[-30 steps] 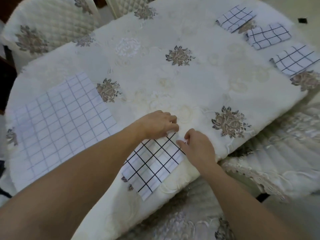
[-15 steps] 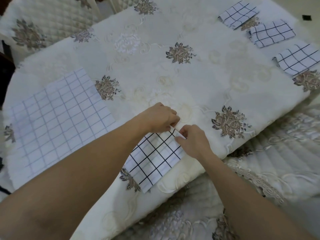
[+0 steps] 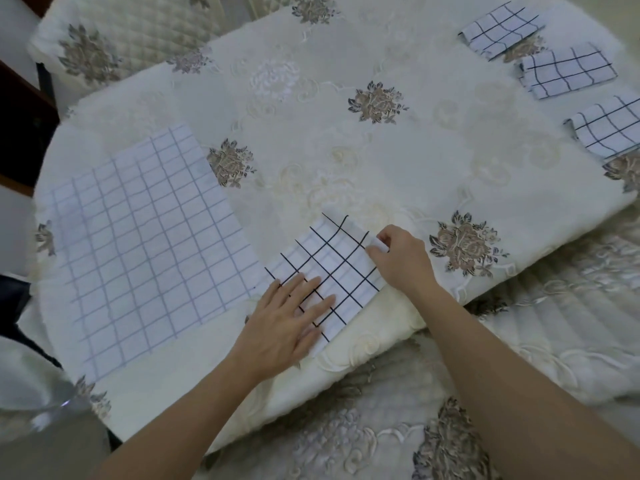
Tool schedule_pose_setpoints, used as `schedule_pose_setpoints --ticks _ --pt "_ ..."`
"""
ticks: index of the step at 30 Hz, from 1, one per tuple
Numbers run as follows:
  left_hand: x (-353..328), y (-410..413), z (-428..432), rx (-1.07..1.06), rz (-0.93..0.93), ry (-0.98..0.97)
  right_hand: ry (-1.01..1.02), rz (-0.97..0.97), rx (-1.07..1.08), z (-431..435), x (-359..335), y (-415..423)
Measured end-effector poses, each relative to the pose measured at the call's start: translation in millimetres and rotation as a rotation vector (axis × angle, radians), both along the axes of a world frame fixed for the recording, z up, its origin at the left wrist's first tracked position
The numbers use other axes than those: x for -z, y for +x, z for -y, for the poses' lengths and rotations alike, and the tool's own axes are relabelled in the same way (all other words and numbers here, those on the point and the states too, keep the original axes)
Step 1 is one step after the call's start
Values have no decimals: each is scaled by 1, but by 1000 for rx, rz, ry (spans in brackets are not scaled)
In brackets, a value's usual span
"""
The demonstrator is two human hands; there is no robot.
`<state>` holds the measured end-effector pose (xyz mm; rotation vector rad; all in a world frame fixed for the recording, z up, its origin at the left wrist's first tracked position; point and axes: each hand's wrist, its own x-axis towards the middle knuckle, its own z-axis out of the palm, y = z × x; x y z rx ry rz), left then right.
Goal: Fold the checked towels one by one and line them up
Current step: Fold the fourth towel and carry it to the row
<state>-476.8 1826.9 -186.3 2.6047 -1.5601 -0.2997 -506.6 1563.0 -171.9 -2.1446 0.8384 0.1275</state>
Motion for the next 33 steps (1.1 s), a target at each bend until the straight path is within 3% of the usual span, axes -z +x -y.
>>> schedule_pose_setpoints --ticks 4,10,22,33 --pt "4 -7 10 -16 45 12 -33 2 33 -3 5 4" --pt "18 -12 18 163 76 49 -38 25 70 -4 10 2" --pt "14 -10 22 145 68 56 -74 63 63 -9 5 -1" --pt "13 -9 23 136 20 39 -407 353 -61 -102 -36 -31"
